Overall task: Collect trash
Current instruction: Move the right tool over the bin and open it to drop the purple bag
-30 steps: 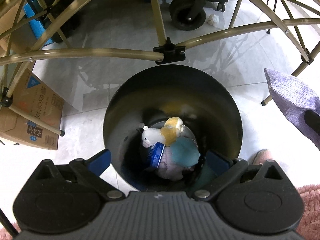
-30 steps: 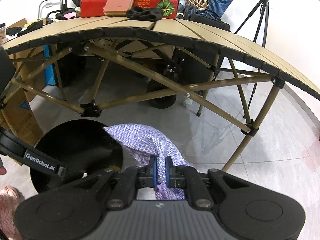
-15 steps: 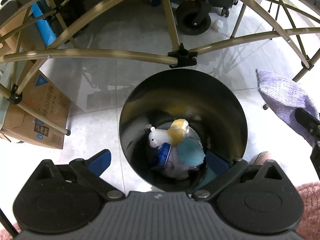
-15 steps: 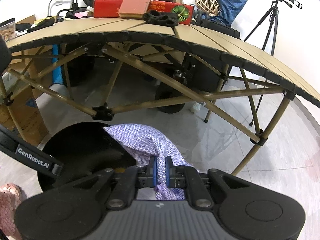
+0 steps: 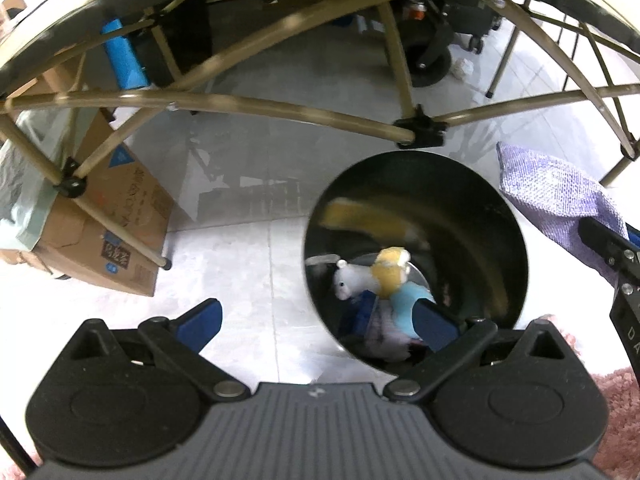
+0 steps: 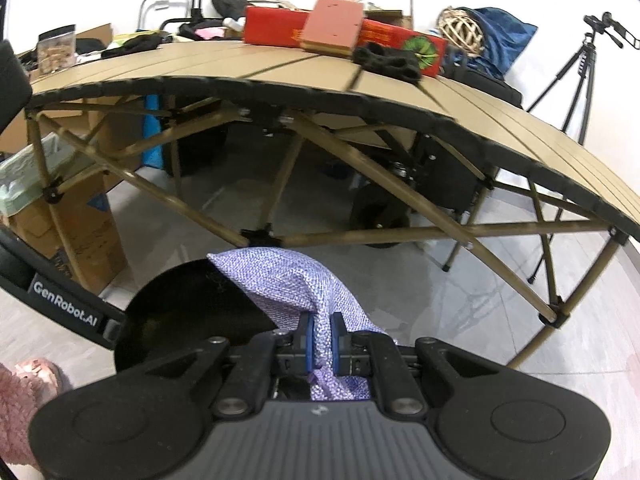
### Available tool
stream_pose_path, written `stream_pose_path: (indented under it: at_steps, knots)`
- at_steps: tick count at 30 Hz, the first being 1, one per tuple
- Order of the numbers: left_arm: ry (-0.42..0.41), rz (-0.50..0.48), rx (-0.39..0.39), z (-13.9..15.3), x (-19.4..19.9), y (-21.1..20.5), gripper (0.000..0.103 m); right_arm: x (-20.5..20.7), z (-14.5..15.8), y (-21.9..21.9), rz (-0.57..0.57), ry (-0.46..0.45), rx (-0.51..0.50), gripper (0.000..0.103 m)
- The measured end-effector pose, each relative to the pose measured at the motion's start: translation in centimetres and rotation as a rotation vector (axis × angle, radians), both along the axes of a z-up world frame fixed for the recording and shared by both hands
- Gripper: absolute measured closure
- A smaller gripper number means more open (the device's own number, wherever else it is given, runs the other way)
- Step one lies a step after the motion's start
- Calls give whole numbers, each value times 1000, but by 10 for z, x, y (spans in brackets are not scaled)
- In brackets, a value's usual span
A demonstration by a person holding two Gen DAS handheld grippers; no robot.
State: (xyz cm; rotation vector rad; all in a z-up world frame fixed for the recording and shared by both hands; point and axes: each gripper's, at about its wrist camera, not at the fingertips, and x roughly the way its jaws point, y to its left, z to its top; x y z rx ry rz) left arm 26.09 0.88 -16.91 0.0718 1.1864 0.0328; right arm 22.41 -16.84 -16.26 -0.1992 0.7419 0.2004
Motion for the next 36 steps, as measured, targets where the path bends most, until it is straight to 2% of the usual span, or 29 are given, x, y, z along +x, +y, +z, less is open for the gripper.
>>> stream_pose_path:
  at_steps: [12, 20, 28, 36]
  knots:
    - [-3, 82, 4, 3, -8, 45, 0, 10, -6, 43, 95, 18, -12, 95]
    - [1, 125, -1, 2, -12, 64, 0, 23, -24, 71, 144, 68, -31, 95]
    - [28, 139, 6, -5, -12, 69, 0, 38, -42, 81, 118, 189, 5, 95]
    - [73, 146, -1, -15, -14, 71, 0, 56, -65, 78, 34, 336, 75, 95]
